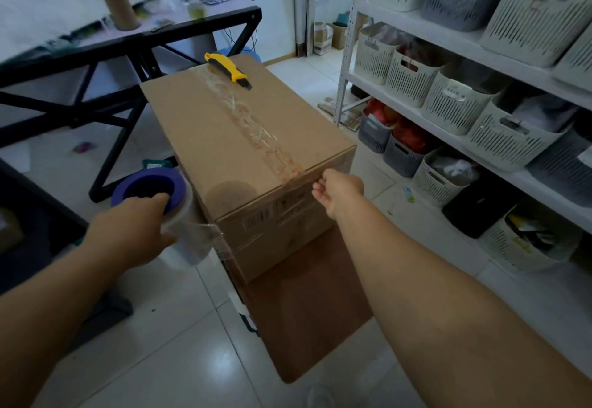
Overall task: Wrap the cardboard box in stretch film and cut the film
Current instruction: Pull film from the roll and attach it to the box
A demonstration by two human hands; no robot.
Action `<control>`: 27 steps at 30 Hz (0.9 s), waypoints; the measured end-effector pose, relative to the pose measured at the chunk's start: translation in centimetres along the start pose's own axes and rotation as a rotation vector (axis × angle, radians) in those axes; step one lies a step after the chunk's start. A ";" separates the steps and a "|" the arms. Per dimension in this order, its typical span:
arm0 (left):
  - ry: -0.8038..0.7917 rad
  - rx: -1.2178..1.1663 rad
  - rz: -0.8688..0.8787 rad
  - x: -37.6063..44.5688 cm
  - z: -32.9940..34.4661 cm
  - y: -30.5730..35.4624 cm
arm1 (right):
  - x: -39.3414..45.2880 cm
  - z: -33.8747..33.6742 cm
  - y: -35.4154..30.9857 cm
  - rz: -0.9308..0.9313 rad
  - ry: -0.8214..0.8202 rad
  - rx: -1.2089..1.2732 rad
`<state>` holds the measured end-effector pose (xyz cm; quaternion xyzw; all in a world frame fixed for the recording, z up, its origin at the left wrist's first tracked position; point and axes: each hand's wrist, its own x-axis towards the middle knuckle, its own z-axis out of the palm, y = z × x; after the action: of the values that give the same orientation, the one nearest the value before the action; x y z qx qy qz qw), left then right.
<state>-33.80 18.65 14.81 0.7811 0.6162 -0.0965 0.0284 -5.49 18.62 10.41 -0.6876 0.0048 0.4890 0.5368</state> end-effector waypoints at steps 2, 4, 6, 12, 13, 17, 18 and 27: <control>-0.011 0.005 -0.011 0.0 -0.2 0.2 | 0.5 0.1 -0.2 -0.027 0.023 -0.067; -0.010 0.009 -0.010 0.0 -0.2 0.4 | 1.0 0.1 -0.4 -0.040 0.019 -0.118; -0.008 0.020 -0.011 0.0 -0.3 0.5 | 1.4 0.1 -0.4 -0.029 -0.010 -0.140; -0.019 0.016 -0.040 0.1 -0.3 0.3 | 1.9 -0.6 -0.3 -0.019 -0.088 -0.062; -0.019 0.016 -0.040 0.0 -0.3 0.3 | 1.9 -0.8 -0.1 -0.012 -0.101 -0.040; -0.016 0.015 -0.025 0.1 -0.3 0.4 | 2.2 -1.1 0.2 -0.019 -0.123 0.034; -0.017 0.010 -0.023 0.2 -0.4 0.4 | 2.1 -0.9 -0.1 -0.031 -0.122 0.038; -0.042 0.005 -0.027 0.2 -1.1 0.0 | 2.4 -0.1 -0.5 -0.021 -0.148 0.055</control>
<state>-33.62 19.03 15.80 0.7708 0.6256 -0.1148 0.0380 -3.87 20.03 9.13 -0.6344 -0.0286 0.5326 0.5595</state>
